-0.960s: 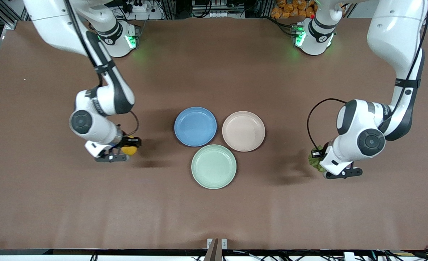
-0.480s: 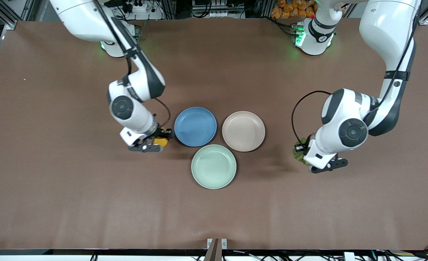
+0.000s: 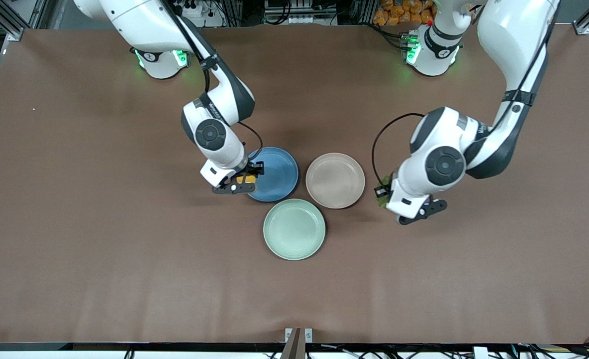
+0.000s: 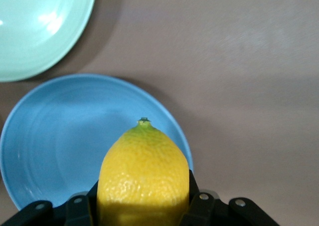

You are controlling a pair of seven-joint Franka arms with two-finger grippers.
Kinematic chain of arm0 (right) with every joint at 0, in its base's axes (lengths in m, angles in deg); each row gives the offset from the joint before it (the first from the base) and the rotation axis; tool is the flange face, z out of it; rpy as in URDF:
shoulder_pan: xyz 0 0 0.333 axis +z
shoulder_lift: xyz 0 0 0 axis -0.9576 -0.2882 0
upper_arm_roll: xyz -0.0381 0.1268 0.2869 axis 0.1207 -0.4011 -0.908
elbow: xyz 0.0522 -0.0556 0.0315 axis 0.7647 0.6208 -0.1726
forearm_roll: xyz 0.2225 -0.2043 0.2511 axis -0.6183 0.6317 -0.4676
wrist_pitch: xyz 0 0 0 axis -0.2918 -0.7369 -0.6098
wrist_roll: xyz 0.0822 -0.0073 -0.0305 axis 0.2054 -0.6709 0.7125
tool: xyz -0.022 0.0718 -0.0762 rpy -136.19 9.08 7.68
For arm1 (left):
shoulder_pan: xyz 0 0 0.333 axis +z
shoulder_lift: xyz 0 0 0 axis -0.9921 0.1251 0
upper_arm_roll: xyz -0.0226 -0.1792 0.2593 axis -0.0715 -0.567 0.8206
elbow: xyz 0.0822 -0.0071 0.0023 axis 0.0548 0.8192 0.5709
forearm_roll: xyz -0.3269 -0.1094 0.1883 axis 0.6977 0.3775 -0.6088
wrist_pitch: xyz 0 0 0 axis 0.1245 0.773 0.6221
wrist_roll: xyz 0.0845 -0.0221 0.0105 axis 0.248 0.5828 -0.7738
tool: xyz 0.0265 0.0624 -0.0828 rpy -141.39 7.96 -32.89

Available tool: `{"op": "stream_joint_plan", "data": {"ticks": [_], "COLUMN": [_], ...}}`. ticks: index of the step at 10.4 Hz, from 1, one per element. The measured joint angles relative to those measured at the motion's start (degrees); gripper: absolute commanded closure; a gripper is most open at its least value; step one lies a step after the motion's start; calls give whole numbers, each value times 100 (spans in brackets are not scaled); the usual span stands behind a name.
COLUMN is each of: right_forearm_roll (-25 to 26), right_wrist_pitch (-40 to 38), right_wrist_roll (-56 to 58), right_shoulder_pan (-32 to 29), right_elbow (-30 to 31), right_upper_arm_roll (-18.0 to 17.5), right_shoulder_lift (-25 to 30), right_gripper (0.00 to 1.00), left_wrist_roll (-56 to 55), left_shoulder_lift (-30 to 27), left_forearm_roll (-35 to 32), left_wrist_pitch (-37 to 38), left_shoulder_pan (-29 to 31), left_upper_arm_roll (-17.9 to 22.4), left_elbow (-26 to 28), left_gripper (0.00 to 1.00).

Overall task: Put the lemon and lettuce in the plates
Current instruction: 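Carry the lemon toward the blue plate while the left gripper carries the lettuce, then release the lemon onto the blue plate while the left gripper drops lettuce on beige plate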

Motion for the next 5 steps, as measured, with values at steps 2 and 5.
{"op": "stream_joint_plan", "data": {"ticks": [2,5], "right_forearm_roll": [0,1], "right_wrist_pitch": [296,576], "right_wrist_roll": [0,0], "right_shoulder_pan": [127,190], "right_elbow": [-10,-57], "right_upper_arm_roll": [-64,-107], "right_shoulder_lift": [-231,-492], "right_gripper": [78,0], "left_wrist_roll": [-523,-1137], "left_shoulder_lift": [81,312], "left_forearm_roll": [60,130], "left_wrist_pitch": [2,-2], "left_shoulder_pan": [-233,-612], "left_upper_arm_roll": [-10,-13], "left_elbow": [34,53], "left_gripper": [100,100]}}
